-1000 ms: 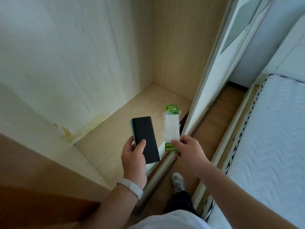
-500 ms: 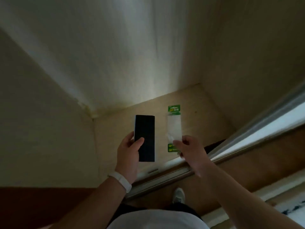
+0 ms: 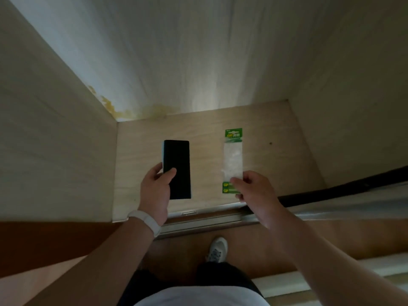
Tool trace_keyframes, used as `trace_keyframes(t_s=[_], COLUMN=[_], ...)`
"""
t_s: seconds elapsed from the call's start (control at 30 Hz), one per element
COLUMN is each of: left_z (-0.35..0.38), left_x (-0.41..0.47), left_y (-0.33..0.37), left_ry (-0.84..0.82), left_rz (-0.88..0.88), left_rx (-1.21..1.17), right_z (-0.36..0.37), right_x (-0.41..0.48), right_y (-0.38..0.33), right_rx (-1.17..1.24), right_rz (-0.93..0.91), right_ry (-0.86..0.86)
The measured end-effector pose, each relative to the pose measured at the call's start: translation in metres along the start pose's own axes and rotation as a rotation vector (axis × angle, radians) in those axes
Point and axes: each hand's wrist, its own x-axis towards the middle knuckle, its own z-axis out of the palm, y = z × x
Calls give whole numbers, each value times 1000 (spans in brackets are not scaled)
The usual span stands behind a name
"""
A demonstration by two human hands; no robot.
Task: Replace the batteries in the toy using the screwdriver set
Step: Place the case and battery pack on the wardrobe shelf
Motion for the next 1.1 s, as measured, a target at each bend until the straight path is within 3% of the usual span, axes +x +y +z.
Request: trace_keyframes(t_s=[0.4,0.83,1.1], left_z=[-4,-15,23], left_x=[47,168,227], left_y=[-42,-119,-167], left_ry=[31,-30,55], left_rz=[-80,-158,-156], left_rx=[107,206,215], right_z=[28,82,78], right_x=[44,137,203], right_y=[41,107,151], right_rx=[-20,-184,-285], right_rz=[65,59,28], right_ry=[-38,169,166])
